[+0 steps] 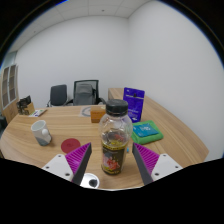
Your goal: Pour water
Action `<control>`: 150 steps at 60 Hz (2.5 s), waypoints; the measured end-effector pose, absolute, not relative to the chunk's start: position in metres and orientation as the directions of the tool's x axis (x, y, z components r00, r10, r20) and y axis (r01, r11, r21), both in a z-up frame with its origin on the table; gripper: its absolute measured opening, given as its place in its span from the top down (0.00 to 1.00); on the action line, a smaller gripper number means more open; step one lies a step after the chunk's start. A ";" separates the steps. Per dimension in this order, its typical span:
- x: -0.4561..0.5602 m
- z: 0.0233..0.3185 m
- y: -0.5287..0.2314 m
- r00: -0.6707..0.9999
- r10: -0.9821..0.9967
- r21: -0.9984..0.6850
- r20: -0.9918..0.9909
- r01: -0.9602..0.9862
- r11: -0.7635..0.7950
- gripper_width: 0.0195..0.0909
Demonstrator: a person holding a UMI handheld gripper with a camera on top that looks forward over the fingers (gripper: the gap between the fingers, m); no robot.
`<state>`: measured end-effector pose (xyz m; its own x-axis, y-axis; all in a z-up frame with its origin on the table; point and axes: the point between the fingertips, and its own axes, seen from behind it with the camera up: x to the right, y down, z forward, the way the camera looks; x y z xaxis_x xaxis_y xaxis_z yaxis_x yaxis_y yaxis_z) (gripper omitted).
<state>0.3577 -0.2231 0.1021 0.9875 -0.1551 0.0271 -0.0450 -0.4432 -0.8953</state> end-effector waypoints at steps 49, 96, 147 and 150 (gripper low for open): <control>0.359 0.190 -0.161 0.843 -0.239 -0.838 0.481 0.362 -0.410 0.76; 0.150 0.183 -0.045 -0.602 0.233 0.644 0.764 0.737 -0.208 0.76; 0.184 0.136 -0.073 0.994 0.099 -0.920 0.054 0.088 -0.381 0.75; 0.186 0.120 -0.073 0.994 0.102 -0.917 0.023 0.062 -0.393 0.75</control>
<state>0.1856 -0.0730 0.1201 0.9945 0.1023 0.0231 0.0618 -0.3934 -0.9173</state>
